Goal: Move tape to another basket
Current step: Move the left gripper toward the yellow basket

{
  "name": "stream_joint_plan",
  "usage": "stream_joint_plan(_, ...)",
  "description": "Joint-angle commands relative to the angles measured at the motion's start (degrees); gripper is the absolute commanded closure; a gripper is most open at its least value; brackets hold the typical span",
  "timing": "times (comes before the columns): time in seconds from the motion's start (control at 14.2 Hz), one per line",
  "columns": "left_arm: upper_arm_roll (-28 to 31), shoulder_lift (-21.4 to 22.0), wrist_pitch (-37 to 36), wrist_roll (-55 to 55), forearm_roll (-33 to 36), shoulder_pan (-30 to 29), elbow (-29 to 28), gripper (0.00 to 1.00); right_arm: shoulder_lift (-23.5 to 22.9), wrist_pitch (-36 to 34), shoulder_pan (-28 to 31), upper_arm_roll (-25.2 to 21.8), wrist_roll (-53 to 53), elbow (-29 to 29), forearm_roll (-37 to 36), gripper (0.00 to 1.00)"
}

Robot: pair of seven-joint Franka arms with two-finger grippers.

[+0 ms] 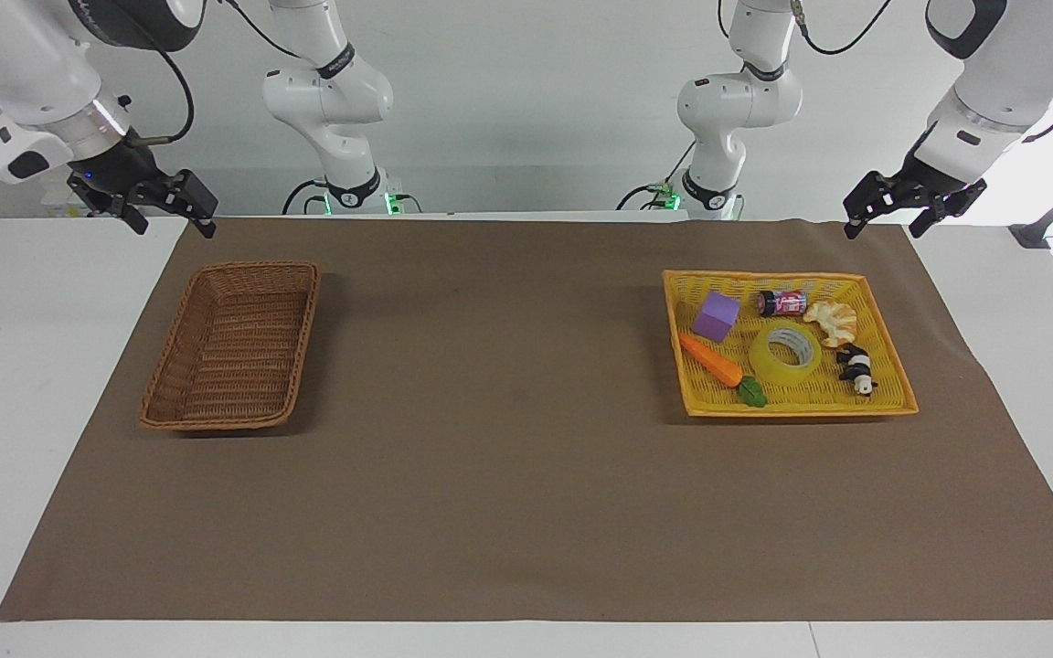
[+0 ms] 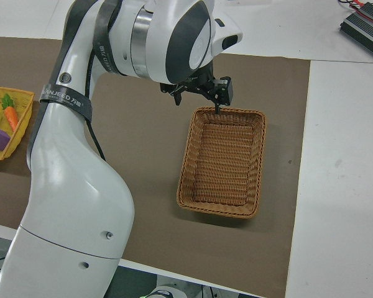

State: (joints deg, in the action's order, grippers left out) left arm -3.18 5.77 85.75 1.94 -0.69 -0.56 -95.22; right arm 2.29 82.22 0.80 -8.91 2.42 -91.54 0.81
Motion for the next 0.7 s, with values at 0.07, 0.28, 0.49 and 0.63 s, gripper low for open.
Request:
stream_joint_plan(0.07, 0.01, 1.88, 1.09, 0.52, 1.22, -0.23, -2.51, 0.01, 1.31, 1.19, -0.27, 0.47, 0.83, -0.84, -3.51, 0.0)
stream_joint_plan(0.28, 0.27, 2.32, 1.35, -0.27, 1.22, -0.58, -3.74, 0.01, 1.4, 0.84, -0.36, 0.47, 0.83, -1.27, -4.06, 0.0)
stream_joint_plan(0.49, 0.36, 4.94, 10.8, 0.34, 1.22, -3.21, -13.19, 0.01, 1.48, 0.84, -0.28, 0.47, 0.65, -1.45, -3.71, 0.0)
stream_joint_plan(0.63, 0.36, 7.84, 20.2, 1.22, 1.22, -4.79, -24.61, 0.01, 1.48, 0.75, -0.28, 0.38, 0.65, -1.36, -3.62, 0.0)
